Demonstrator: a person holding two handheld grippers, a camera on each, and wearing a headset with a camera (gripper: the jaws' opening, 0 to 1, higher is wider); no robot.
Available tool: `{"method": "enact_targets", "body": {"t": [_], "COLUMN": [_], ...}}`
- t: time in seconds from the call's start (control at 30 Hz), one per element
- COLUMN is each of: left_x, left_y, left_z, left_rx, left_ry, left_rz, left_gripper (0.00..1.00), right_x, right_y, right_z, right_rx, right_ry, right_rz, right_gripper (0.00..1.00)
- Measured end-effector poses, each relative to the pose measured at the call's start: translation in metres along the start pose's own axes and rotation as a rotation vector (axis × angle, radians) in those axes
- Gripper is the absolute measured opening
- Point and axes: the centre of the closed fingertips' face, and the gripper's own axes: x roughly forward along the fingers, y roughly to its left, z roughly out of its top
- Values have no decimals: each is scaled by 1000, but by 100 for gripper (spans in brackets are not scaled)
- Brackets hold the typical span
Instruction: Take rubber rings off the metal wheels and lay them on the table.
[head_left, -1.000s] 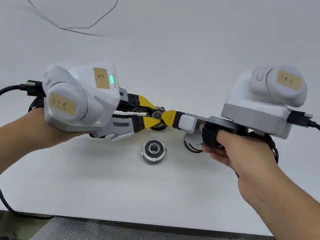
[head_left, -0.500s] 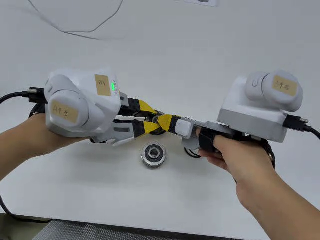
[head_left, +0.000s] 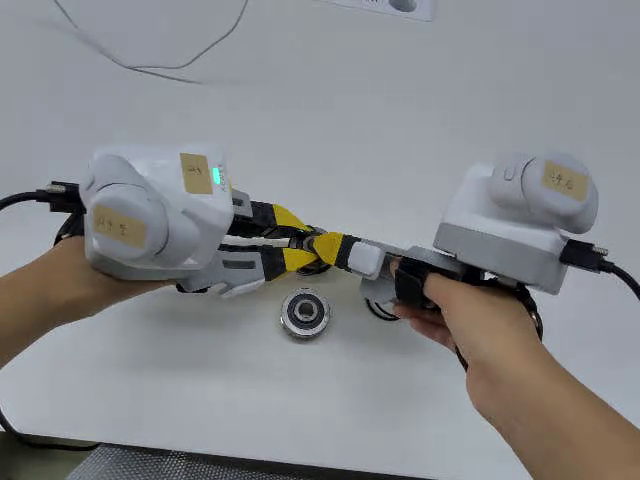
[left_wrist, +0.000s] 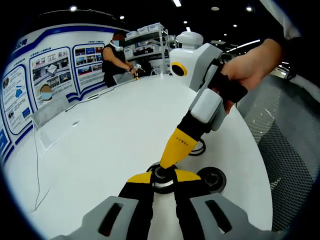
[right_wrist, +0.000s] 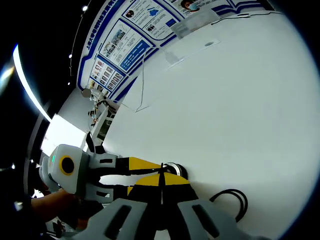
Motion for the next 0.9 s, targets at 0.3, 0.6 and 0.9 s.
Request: {"method": "enact_targets", "body": {"t": [0.3, 0.6, 0.9], "left_x": [-19, -45, -51], "left_y": [5, 26, 33], "left_z": [7, 8, 22], "left_rx": [-50, -86, -97], "left_ry": [-46, -89, -139], "left_rz": [27, 123, 161], "left_gripper": [20, 28, 44], "right_x": [2, -5, -26], "right_y": [5, 18, 22], "right_z": [1, -2, 1], "right_rx": [28, 49, 72], "right_ry": [-2, 10, -2], "right_rz": [20, 64, 96], "right_gripper": [1, 1, 1]}}
